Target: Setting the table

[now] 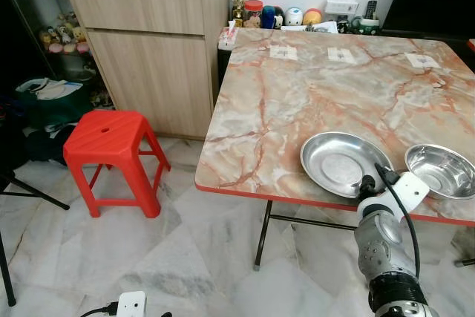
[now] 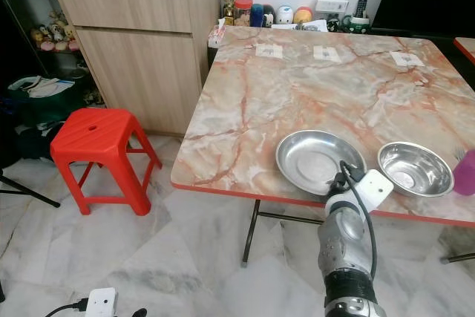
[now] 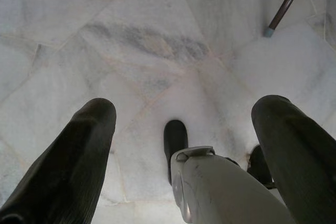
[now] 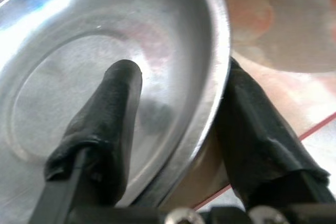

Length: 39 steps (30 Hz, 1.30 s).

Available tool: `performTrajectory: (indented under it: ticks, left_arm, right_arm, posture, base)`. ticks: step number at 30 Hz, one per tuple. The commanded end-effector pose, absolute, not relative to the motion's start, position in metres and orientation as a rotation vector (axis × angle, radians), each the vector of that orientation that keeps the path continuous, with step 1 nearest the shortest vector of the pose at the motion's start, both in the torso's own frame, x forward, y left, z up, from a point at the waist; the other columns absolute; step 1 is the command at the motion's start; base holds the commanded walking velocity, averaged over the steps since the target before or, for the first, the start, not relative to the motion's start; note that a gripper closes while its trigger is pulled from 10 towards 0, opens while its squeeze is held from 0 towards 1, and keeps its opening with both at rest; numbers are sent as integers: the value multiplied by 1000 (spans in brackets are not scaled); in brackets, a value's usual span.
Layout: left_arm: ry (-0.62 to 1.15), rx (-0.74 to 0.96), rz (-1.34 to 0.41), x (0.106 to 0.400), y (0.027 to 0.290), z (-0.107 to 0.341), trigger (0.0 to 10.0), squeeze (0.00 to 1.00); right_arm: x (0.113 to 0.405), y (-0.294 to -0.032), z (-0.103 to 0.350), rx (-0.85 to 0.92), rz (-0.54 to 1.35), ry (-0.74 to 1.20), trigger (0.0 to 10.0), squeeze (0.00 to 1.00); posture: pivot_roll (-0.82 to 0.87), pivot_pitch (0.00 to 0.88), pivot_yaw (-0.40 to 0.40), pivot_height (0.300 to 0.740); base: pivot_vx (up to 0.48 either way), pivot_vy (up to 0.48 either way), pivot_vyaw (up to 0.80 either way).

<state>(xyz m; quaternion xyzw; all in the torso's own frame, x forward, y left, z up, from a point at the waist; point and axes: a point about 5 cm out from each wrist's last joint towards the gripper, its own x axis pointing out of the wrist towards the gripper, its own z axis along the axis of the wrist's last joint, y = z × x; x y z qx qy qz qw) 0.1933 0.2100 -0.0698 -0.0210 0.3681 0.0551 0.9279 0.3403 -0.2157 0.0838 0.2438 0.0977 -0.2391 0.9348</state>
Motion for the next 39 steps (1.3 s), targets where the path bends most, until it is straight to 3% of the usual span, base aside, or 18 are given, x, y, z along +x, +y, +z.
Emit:
performTrajectory:
  ticks: [1,21,31,39]
  left_arm:
    - [778,-46,120,187,211,-73,10000,0]
    - [775,-42,134,187,213,-73,10000,0]
    - [779,-23,143,185,216,-73,10000,0]
    - [777,6,166,178,227,-73,10000,0]
  right_arm:
    - [343,-209,84,486,-468,219,0,0]
    - [344,-204,85,498,-445,187,0,0]
    - [344,-178,122,710,-196,-102,0,0]
    - [333,-169,124,743,-75,-127,0,0]
  posture:
    - [76,108,-41,740]
    - [76,108,-42,740]
    - [76,114,-42,740]
    - [66,120,-45,740]
  base:
    - [0,0,0]
    - [0,0,0]
    - [0,0,0]
    - [0,0,0]
